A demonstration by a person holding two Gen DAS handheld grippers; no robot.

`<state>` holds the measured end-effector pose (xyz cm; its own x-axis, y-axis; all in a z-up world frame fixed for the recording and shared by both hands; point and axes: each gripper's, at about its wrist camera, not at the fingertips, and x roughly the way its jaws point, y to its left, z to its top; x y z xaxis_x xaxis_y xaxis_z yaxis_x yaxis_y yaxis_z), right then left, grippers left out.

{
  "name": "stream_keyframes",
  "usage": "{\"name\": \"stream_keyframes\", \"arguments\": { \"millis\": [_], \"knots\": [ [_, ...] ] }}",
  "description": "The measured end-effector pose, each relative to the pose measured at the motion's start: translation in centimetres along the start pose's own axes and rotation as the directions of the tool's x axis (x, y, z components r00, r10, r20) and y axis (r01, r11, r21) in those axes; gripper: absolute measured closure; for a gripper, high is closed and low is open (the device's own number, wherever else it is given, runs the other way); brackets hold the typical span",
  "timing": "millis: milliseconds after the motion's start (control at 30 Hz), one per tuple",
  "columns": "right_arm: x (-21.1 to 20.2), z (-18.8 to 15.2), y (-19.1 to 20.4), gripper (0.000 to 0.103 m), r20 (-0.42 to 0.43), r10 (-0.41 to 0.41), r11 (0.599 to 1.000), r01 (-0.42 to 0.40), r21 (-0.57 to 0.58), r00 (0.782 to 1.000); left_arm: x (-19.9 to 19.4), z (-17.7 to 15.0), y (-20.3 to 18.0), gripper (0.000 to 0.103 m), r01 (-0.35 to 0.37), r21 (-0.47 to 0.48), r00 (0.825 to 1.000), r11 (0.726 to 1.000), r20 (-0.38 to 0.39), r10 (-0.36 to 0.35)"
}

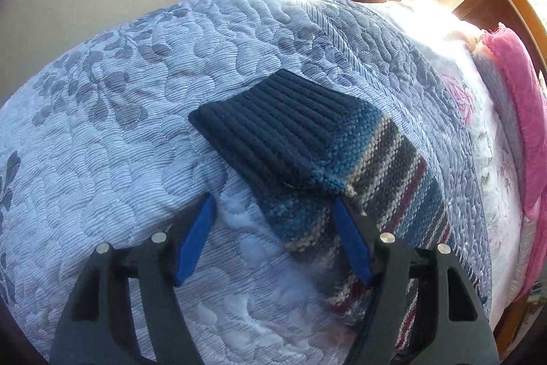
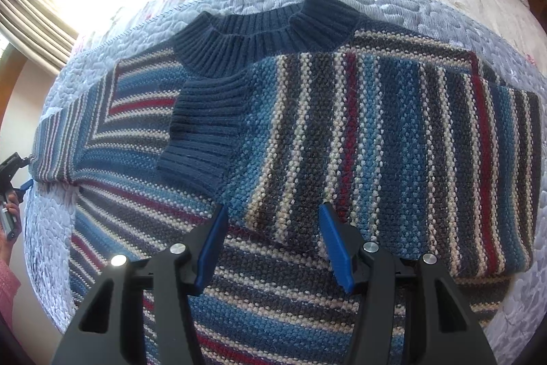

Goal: Fold small clothes
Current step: 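Move the left tool to the other sleeve cuff and grasp it, then fold the held sleeve across the sweater body with the left tool, then release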

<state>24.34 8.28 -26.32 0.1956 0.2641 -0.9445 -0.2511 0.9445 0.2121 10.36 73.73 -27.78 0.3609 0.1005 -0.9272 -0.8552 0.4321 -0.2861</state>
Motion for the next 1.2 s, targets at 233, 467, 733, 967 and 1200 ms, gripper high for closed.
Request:
{"name": "stream_keyframes", "arguments": {
  "millis": [233,467,733,967,1200],
  "knots": [
    [0.2,0.1,-0.1,0.047,-0.001,0.014,1.000,-0.014,-0.001,1.000,-1.7,-0.5,-2.4,0.093,0.050,-0.009,0.998,0.999,0.042,-0.050],
    [-1.4,-0.4,-1.0,0.047,0.026,-0.006,1.000,0.006,-0.018,1.000,-6.7,-3.4,-8.6,0.094,0.116,0.162,0.983,0.980,0.126,-0.137],
    [-2.9,-1.5,-5.3,0.046,0.042,-0.023,0.998,0.021,0.055,0.999,-8.9,-11.9,-20.2,0.094,0.216,0.453,0.960,0.865,0.062,-0.273],
    [-4.0,-2.5,-9.0,0.046,0.056,-0.035,0.994,0.029,0.106,0.998,-7.7,-22.3,-29.0,0.094,0.291,0.648,0.944,0.704,-0.074,-0.323],
    [-4.9,-3.6,-12.4,0.046,0.065,-0.034,0.988,0.024,0.149,0.997,-5.5,-29.8,-33.4,0.094,0.374,0.693,0.923,0.616,-0.216,-0.318]
  ]
}}
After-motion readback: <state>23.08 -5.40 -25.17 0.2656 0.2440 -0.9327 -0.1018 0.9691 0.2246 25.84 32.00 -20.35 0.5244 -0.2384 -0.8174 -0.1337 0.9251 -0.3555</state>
